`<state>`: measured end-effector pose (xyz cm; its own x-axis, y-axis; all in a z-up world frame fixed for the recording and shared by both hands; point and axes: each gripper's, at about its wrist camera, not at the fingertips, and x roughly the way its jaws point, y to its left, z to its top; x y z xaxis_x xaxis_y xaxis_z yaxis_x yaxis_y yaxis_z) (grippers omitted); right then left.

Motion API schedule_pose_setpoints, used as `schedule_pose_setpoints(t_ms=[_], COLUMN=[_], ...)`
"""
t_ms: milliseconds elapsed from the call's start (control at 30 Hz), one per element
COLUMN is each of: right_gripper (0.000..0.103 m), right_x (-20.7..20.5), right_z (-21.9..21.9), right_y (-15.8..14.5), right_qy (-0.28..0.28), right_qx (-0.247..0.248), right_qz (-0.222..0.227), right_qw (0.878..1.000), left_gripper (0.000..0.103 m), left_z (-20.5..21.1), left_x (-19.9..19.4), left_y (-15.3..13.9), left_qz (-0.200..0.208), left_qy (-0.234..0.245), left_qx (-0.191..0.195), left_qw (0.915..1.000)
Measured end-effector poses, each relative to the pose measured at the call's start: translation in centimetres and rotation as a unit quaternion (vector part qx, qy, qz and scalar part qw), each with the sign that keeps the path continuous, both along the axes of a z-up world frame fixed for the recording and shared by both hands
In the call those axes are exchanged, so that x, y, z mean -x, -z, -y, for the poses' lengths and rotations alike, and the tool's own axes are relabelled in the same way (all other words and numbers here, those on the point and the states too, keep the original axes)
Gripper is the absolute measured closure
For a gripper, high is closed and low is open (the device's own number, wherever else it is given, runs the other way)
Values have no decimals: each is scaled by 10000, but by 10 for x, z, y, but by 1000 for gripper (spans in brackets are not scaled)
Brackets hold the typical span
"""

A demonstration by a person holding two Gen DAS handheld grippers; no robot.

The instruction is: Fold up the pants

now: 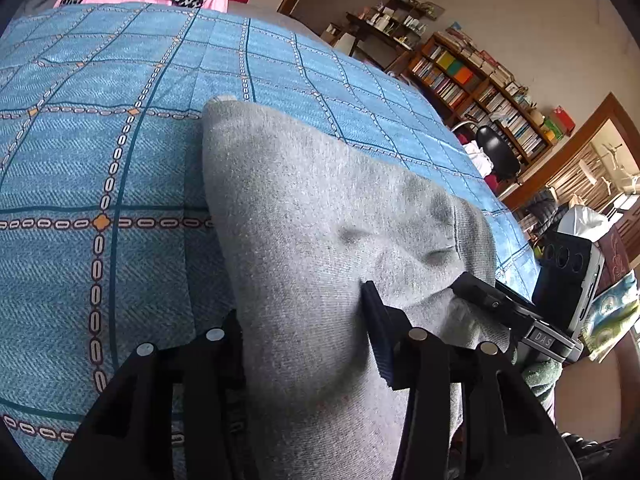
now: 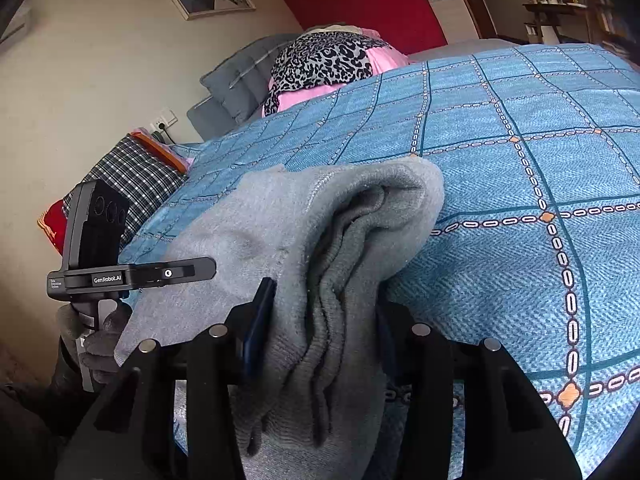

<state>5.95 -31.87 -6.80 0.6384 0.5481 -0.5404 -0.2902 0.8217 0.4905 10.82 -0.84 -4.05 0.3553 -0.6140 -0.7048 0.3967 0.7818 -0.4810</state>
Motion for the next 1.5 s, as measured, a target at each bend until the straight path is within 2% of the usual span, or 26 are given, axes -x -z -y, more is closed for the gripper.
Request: schedule_pose_setpoints(t_ms=[200,333,467,767,867,1000,1167,1267,1400,1500], right_gripper=[57,57,57,57,57,57,57,57,52,50], right_x=[18,27,36,53,55,48,40,31,23,23], right_z=[33,77,132,259,294,333,368,379,384,383], right_y=[-26,-42,-50,-52,-48,-37,-18,-2,11,15], right_qy=[349,742,1256,2326,2561,2828,3038,3073,3084,3136], right_qx=[-117,-108,-10,300,435,551,563,457,371,340], right_qz=[513,760,849,831,805,674,477,161,-172,-274], right_qw=[9980,9943,9884,9685,9623,9552,9499,9504,9504,9486], left_gripper=[63,63,63,63,63,63,63,61,46,38], left_z=[41,91,162,319,363,407,447,458,455,454], left_x=[2,-6,-22,-50,-61,-72,-85,-93,-98,-98], left_y=[-33,-50,-60,-51,-42,-24,-9,7,27,28], left_qz=[474,723,854,843,760,630,636,430,208,242], left_qy=[279,628,1083,1994,2161,2288,2412,2365,2273,2208], left_qx=[-96,-102,-128,78,209,199,89,-8,-86,-141], left_qw=[9984,9954,9904,9763,9732,9712,9683,9707,9736,9749])
